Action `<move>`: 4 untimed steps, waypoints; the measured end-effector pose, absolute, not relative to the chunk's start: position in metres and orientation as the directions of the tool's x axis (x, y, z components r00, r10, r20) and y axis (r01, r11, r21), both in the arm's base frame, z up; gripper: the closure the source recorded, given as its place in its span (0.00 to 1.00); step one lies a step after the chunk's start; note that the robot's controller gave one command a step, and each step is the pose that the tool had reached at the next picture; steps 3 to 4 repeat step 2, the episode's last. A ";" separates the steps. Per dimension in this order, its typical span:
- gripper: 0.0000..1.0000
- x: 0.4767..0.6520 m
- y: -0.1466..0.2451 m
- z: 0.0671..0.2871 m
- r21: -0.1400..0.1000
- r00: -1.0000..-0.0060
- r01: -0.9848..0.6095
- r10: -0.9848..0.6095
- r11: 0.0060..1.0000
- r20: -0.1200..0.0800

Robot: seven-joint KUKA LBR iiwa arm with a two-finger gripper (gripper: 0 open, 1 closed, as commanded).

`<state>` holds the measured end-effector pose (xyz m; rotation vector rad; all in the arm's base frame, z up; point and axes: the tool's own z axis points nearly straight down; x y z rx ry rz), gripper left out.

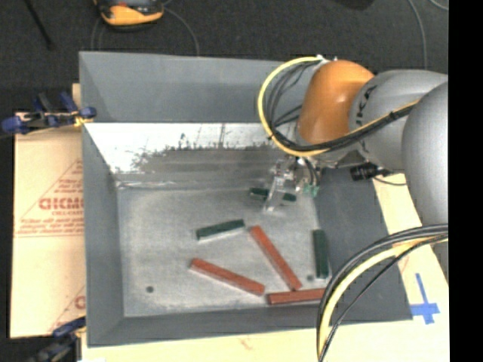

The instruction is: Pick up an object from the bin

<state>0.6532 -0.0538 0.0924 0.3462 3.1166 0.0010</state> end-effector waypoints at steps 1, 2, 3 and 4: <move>1.00 0.653 -0.054 0.098 0.001 -0.976 0.219 0.219 0.976 -0.006; 1.00 0.654 -0.054 0.104 0.001 -0.976 0.219 0.219 0.976 -0.006; 1.00 0.654 -0.054 0.104 0.001 -0.976 0.219 0.219 0.976 -0.006; 1.00 0.654 -0.054 0.104 0.001 -0.976 0.219 0.219 0.976 -0.006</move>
Offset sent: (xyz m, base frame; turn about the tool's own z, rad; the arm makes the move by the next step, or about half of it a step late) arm -0.0002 0.0001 0.0239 0.0000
